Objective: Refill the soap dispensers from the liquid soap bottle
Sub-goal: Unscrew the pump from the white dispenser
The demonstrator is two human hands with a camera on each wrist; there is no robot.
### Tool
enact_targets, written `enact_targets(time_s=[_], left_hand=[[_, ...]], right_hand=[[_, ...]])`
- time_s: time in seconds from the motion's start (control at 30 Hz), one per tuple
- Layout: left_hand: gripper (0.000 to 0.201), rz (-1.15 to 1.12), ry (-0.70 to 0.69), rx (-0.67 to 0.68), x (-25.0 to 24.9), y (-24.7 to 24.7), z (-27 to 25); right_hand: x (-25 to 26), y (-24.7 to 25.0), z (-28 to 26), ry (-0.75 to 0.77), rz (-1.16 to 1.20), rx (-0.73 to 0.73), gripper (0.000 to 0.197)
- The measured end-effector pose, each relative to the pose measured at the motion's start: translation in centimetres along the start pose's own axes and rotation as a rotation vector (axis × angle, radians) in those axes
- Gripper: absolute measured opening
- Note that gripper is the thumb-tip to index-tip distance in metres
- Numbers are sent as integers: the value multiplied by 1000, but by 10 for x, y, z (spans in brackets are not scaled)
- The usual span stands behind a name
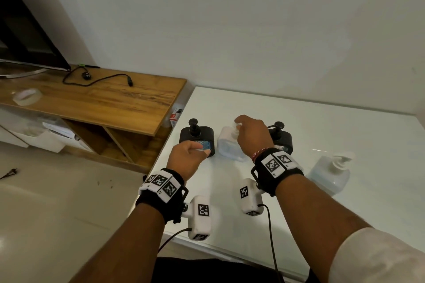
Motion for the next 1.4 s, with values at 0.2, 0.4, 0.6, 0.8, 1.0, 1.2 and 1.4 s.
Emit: enact_targets(time_s=[0.2, 0.4, 0.6, 0.8, 1.0, 1.2, 1.4], left_hand=[[21, -27, -9, 11, 4, 3, -6], [8, -235, 20, 7, -6, -5, -27], [89, -258, 18, 119, -10, -26, -56], [78, -338, -1, 372, -5, -55, -84], [78, -450, -69, 384, -12, -58, -89], [60, -756, -36, 452, -19, -56, -90], [88, -929, 7, 498, -22, -50, -86]], right_hand=[[-1, 7, -15, -69, 252, 42, 26], [1, 43, -55, -142, 570, 65, 13], [11, 88, -99, -120, 802, 43, 11], [11, 118, -129, -145, 1077, 33, 7], [-8, 130, -139, -326, 1399, -16, 14], [-7, 142, -144, -329, 1388, -35, 12], [-5, 139, -146, -215, 947, 27, 37]])
Point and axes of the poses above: each hand's wrist, its own z-axis towards the middle knuckle, its own y-axis out of the back of the hand, x = y × z, the point moved 6 cm from there along z, towards the middle knuckle, and after that the axes turned 2 degrees about z, right-handed, at the moved point
